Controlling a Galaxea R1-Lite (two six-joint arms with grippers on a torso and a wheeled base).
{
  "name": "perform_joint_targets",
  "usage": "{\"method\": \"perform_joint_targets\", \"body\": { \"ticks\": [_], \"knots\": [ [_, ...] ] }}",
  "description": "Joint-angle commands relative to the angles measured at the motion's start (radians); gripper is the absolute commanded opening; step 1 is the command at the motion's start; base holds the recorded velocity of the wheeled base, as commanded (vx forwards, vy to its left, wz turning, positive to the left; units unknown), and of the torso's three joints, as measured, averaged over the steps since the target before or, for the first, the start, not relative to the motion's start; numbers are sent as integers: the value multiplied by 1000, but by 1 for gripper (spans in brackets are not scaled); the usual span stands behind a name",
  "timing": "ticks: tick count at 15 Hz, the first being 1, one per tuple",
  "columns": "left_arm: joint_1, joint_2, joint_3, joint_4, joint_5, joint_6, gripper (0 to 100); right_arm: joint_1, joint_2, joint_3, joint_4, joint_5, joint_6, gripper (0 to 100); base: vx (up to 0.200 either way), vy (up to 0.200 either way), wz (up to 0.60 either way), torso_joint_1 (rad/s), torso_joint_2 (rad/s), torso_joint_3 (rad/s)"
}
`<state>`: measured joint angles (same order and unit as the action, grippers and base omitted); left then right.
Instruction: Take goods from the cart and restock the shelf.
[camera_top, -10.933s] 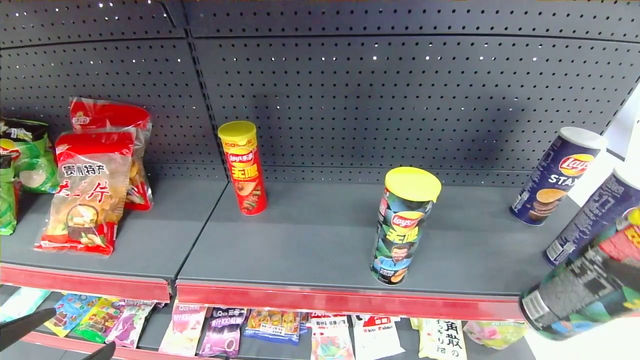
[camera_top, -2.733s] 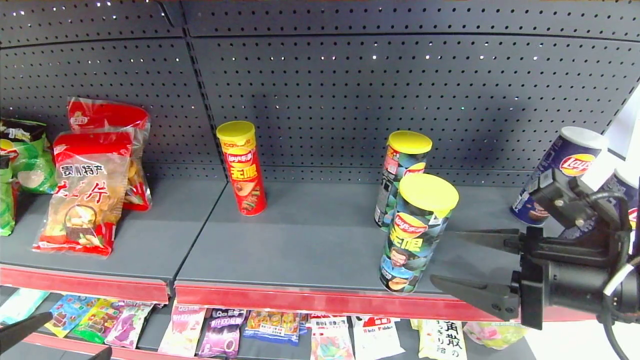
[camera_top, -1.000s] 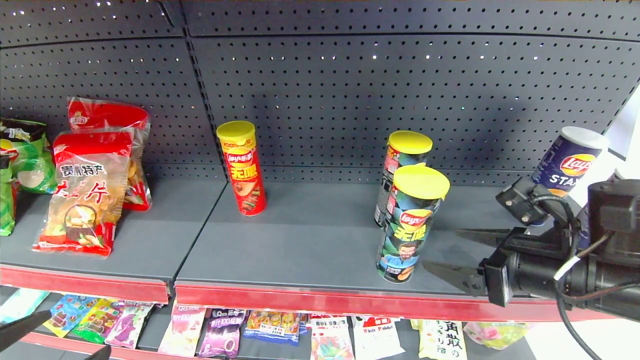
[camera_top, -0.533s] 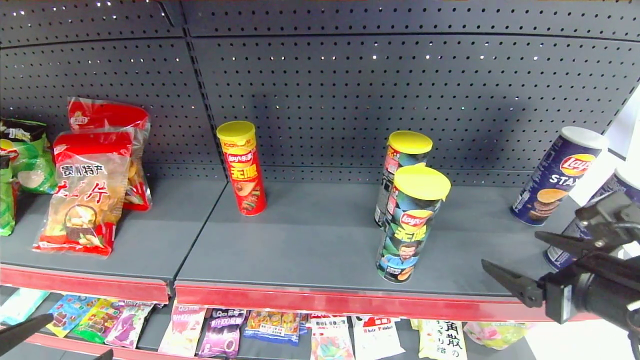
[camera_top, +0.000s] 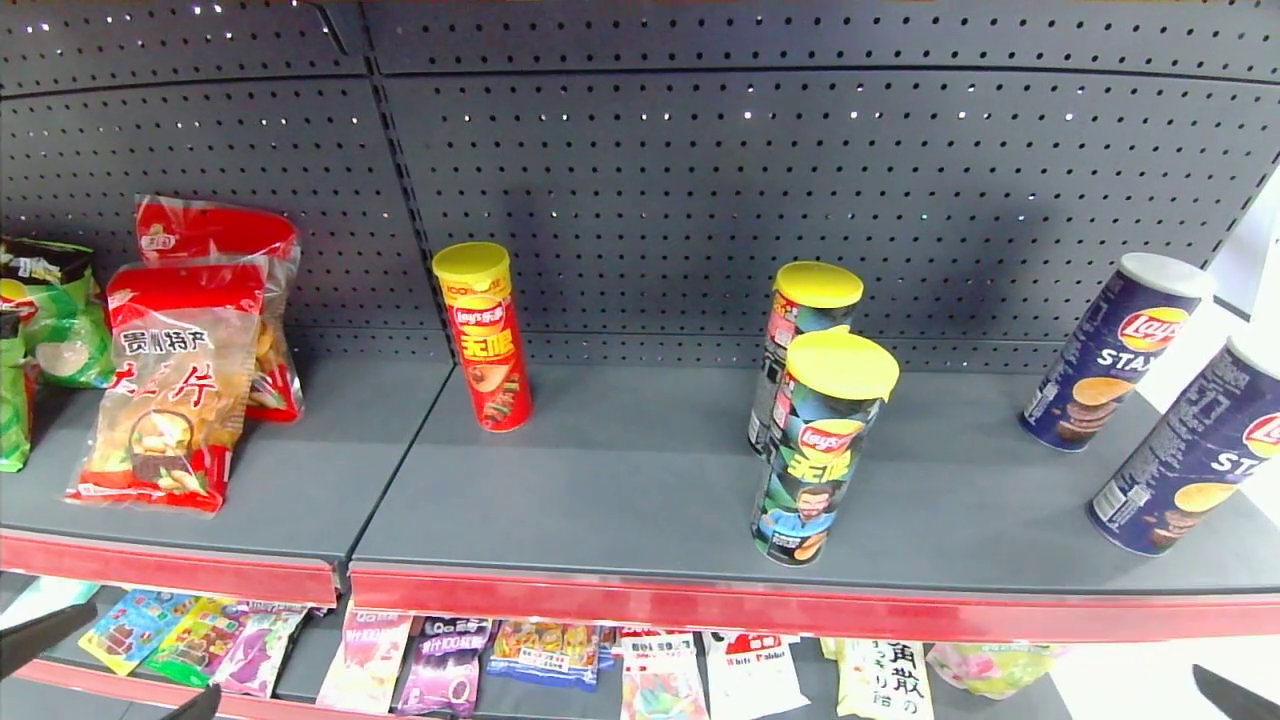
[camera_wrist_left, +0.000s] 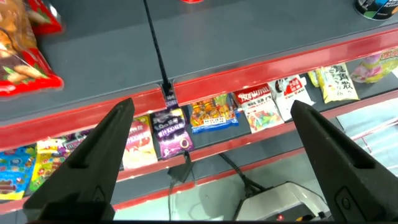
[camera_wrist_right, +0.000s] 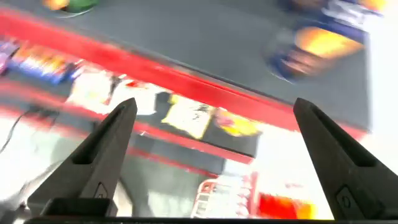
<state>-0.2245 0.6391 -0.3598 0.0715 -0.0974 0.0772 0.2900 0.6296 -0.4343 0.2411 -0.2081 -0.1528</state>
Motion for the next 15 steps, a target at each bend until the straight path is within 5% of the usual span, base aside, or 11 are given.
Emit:
{"method": "perform_joint_targets", "body": {
  "ticks": [1,2,4,12,15],
  "knots": [
    [1,-15,-2,1,1,3,100,-101,-194,-38,80,-8,-1,100,0,0,0,0,0,0],
    [-1,-36,-7,1,-8,4,100,-246,-257,-44,167,-24,-7,100,0,0,0,0,0,0],
    [1,-42,-10,5,-1,9,100,-302,-295,-46,202,-25,-10,100,0,0,0,0,0,0],
    [1,-95,4,8,78,27,100,-310,-346,-37,230,-25,-62,100,0,0,0,0,0,0],
    [1,-92,13,8,105,33,100,-307,-346,-20,228,-24,-62,100,-200,0,0,6,4,1]
  ]
}}
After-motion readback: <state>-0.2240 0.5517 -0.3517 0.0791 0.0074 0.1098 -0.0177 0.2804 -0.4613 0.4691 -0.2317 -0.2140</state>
